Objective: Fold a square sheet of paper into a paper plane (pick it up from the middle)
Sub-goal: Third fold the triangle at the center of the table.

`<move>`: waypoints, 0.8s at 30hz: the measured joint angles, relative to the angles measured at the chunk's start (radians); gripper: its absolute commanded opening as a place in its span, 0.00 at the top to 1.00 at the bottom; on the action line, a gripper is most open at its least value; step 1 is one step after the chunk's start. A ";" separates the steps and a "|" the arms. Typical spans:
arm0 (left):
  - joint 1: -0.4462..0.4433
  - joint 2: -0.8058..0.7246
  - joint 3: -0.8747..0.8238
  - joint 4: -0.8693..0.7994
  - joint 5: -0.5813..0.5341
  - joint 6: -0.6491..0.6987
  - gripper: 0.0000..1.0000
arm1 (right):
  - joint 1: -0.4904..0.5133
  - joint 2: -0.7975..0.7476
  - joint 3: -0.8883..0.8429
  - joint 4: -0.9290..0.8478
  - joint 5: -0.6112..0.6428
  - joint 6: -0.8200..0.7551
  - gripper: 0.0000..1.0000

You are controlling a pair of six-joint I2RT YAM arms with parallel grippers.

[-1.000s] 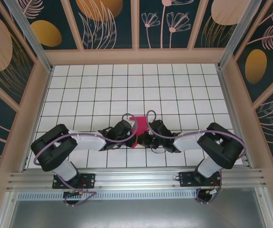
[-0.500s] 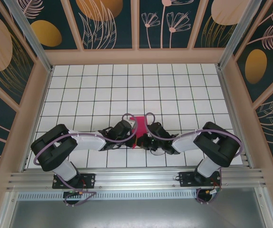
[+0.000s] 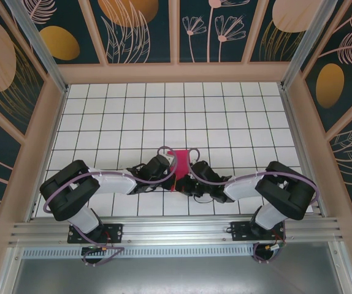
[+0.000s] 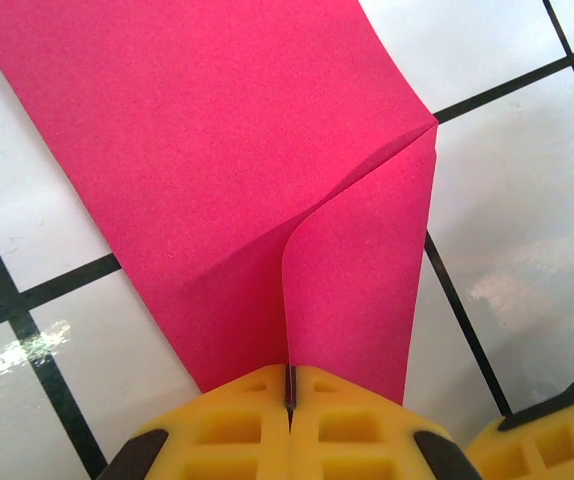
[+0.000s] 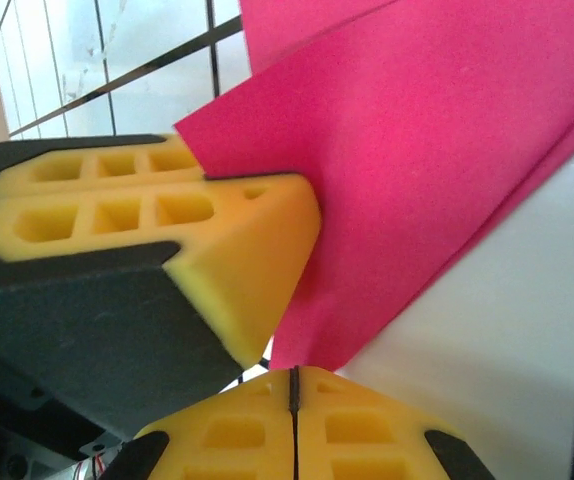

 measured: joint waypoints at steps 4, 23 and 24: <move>0.000 0.000 0.000 0.000 -0.001 0.007 1.00 | 0.005 0.018 0.000 0.027 -0.001 0.006 0.91; 0.002 0.000 0.000 0.000 -0.004 0.011 1.00 | 0.019 0.065 -0.004 0.073 0.015 0.029 0.91; 0.002 0.000 0.000 0.000 -0.004 0.011 1.00 | 0.021 0.065 -0.004 0.074 0.018 0.031 0.91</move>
